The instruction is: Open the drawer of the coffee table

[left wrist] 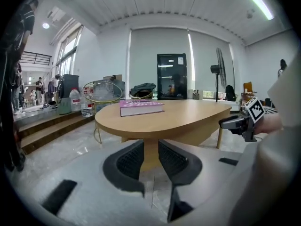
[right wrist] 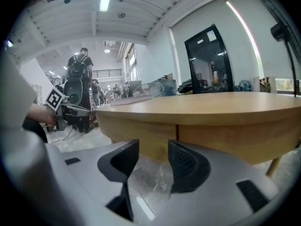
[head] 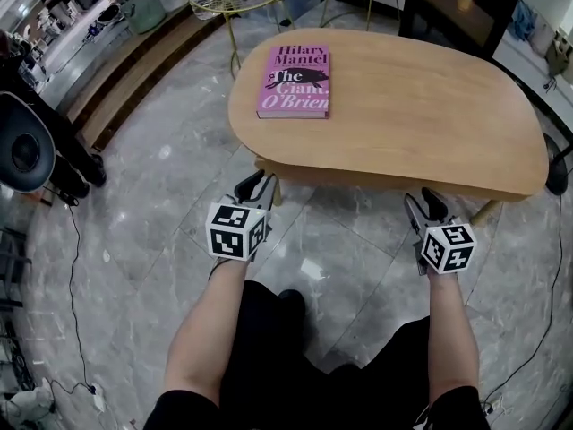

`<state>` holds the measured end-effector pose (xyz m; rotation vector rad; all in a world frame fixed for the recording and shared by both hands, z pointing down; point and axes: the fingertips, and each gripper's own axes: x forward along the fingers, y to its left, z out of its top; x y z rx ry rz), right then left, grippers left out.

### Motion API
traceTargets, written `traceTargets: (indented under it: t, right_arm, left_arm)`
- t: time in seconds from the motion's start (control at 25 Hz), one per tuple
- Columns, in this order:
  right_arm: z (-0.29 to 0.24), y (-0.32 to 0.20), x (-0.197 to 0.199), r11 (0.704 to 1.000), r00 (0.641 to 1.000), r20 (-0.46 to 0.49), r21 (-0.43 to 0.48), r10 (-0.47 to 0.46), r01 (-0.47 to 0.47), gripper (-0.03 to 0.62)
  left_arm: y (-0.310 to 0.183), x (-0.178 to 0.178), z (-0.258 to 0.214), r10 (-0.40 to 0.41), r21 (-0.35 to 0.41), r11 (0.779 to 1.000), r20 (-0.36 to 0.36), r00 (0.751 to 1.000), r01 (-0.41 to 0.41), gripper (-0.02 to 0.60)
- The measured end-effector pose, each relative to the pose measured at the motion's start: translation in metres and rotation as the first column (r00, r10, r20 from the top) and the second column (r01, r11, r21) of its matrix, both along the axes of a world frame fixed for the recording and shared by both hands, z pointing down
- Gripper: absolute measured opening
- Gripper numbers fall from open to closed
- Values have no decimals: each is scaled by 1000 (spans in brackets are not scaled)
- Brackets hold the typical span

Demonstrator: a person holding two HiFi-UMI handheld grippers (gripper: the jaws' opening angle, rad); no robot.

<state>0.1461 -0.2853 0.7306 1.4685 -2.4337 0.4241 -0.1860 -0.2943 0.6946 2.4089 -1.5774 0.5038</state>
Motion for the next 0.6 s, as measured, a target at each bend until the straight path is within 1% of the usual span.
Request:
traceTargets:
  t: [0.12, 0.2, 0.28, 0.36, 0.48, 0.6]
  right_arm:
    - [10, -3, -1, 1000, 1000, 6, -12, 17, -17, 239]
    - [13, -4, -2, 1000, 1000, 8, -15, 12, -12, 253]
    - [13, -6, -2, 1000, 1000, 8, -12, 6, -6, 258]
    - [10, -10, -1, 1000, 1000, 5, -1, 3, -3, 260]
    - [6, -17, -1, 1000, 1000, 2, 9, 1, -1, 262]
    - [5, -24, -2, 1000, 1000, -1, 5, 4, -4, 267]
  left_arm:
    - [-8, -20, 10, -64, -22, 998, -9, 998, 64, 181]
    - [-12, -24, 16, -73, -34, 997, -31, 997, 72, 196]
    - [-17, -23, 21, -55, -38, 998, -43, 998, 53, 213]
    - [-23, -21, 23, -37, -30, 999, -40, 999, 35, 236]
    - [-31, -20, 26, -32, -21, 999, -39, 999, 31, 259]
    - [-36, -20, 30, -30, -19, 999, -32, 999, 30, 268]
